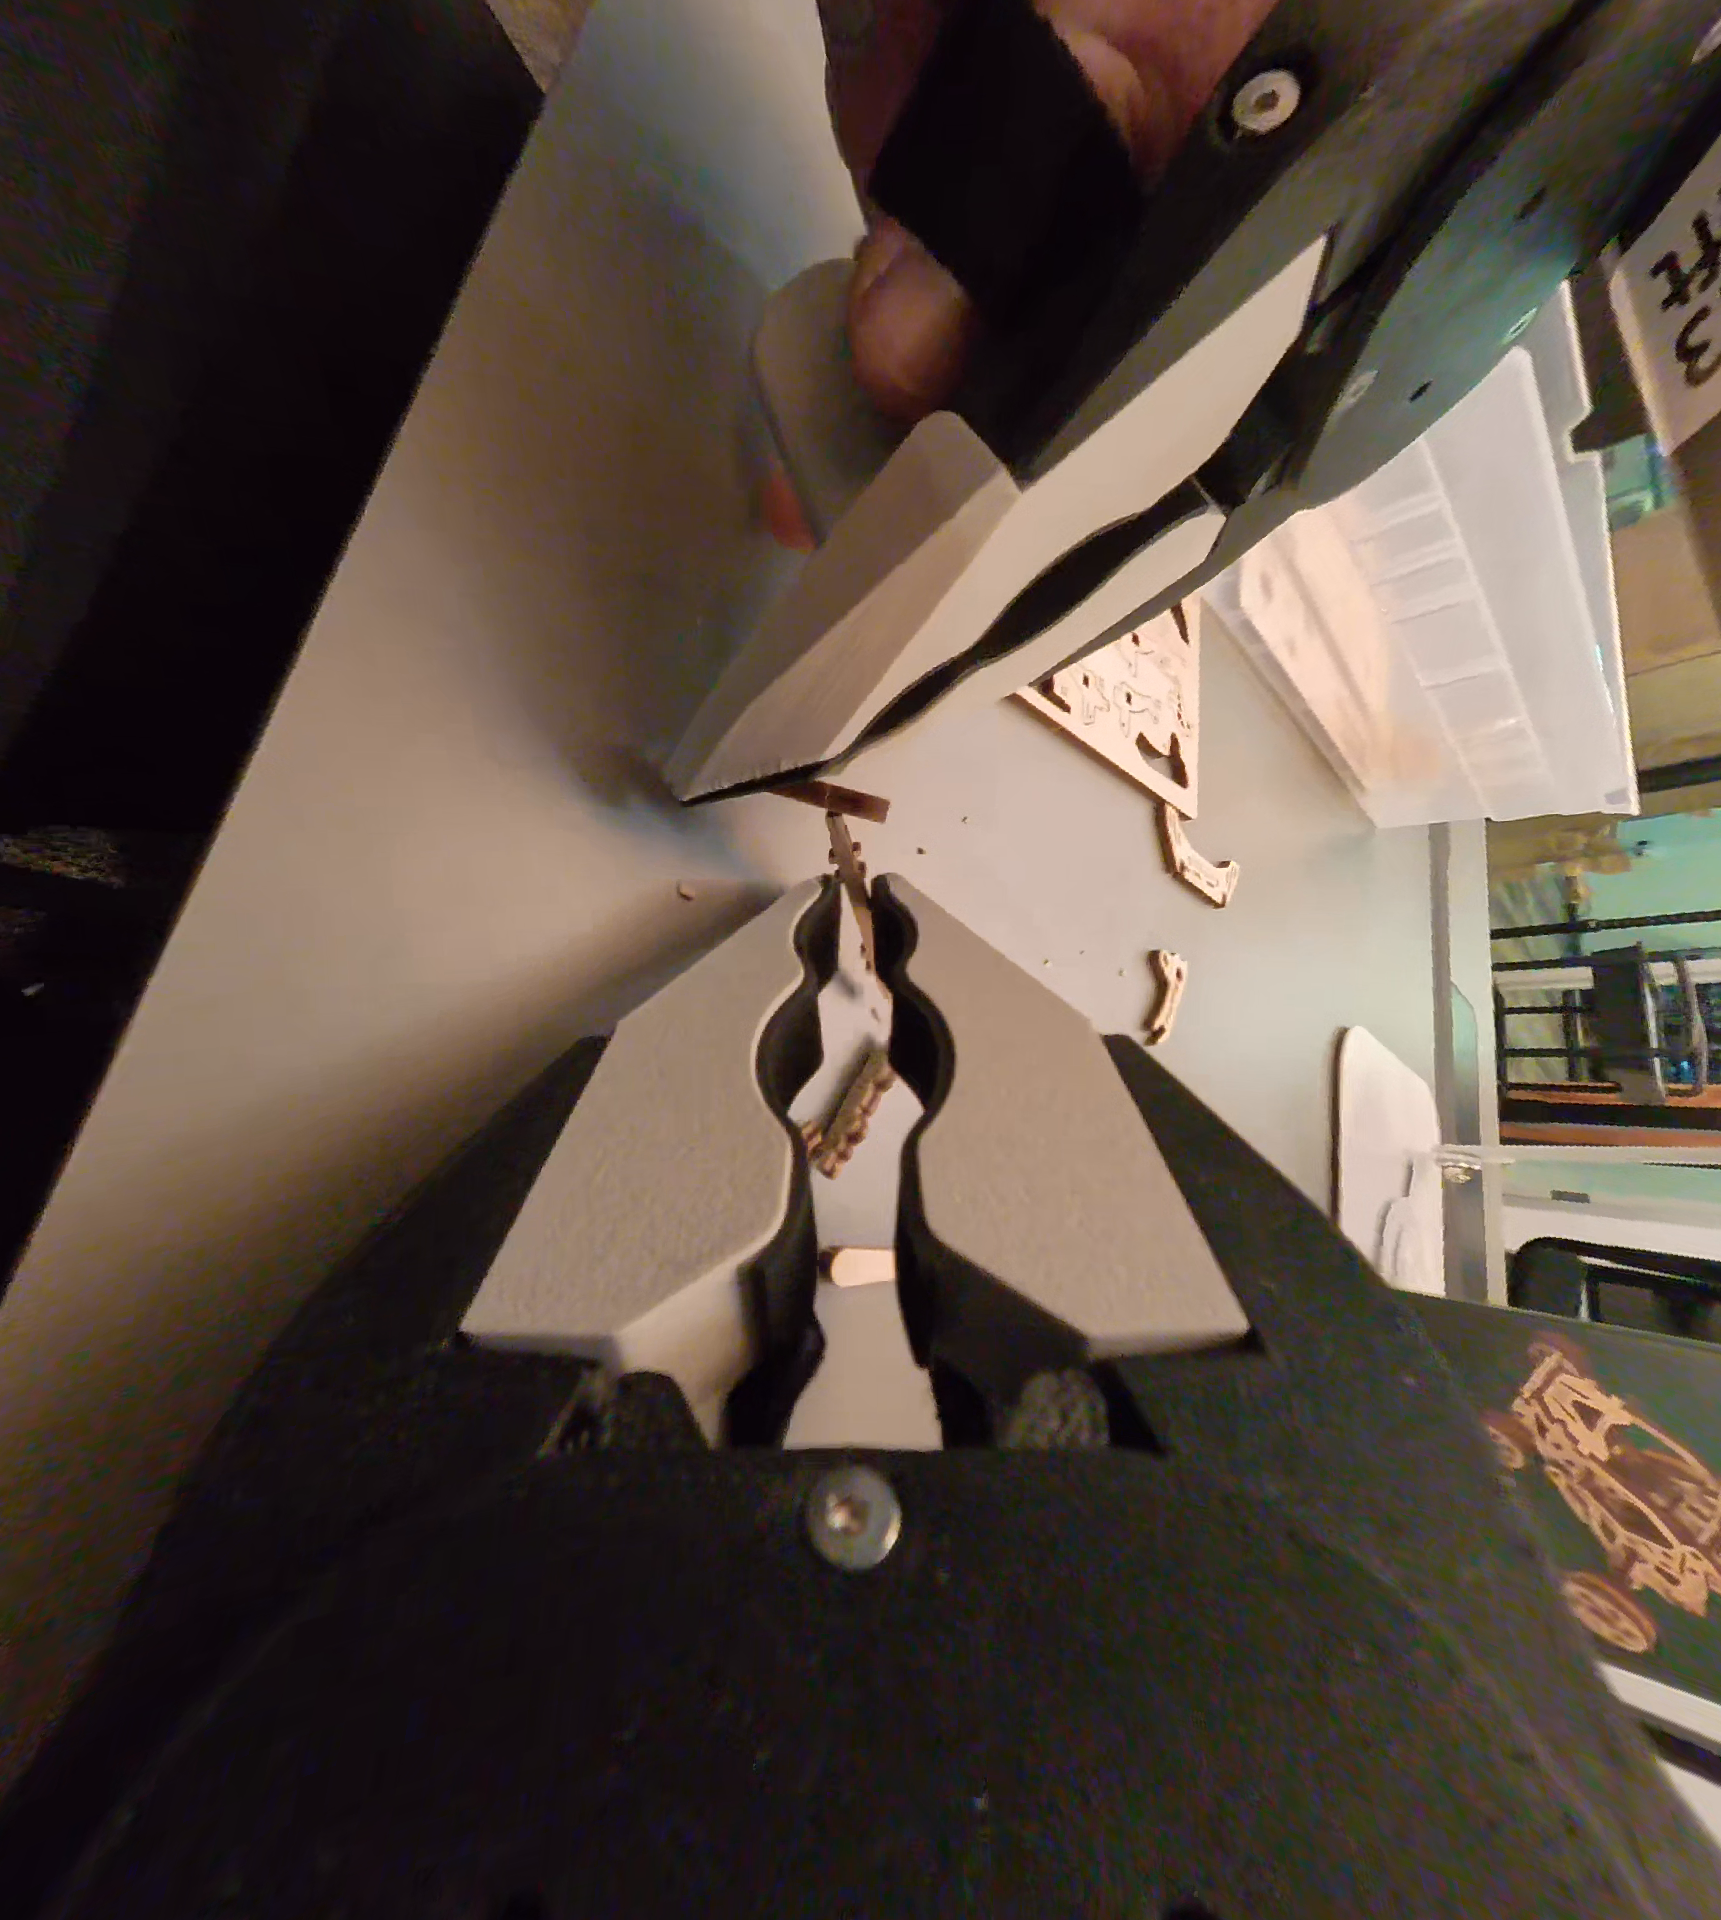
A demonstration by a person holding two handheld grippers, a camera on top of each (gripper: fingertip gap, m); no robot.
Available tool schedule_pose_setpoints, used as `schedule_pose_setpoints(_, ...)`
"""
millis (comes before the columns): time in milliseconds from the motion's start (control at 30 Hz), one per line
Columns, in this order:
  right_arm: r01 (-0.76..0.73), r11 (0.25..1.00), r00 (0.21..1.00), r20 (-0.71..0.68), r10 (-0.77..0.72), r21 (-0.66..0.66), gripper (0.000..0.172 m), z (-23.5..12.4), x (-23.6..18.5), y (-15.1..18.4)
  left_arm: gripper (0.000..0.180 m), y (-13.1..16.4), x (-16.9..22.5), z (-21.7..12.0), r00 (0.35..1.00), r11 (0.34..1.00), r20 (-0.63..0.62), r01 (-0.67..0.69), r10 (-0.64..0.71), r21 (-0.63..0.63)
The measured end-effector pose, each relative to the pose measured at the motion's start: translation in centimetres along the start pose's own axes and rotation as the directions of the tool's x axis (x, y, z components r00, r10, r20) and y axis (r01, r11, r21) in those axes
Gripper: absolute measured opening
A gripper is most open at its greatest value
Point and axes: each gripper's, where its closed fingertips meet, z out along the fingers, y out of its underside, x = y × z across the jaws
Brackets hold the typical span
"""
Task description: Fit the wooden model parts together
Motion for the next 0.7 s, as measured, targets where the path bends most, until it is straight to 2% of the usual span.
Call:
schedule_pose_setpoints(500, -0.049, 0.999, 0.999, 0.010, 0.049, 0.014, 0.008, -0.06, -0.03, -0.17, 0.007, -0.07, -0.24, -0.23, 1.000, 0.999, -0.013, 0.024, -0.024, 0.035)
schedule_pose_setpoints(700, -0.001, 0.999, 1.000, 0.015, 0.000, 0.037, 0.006, -0.11, -0.47, -0.42, 0.007, -0.05, -0.23, -0.24, 1.000, 0.999, -0.018, 0.025, -0.024, 0.033)
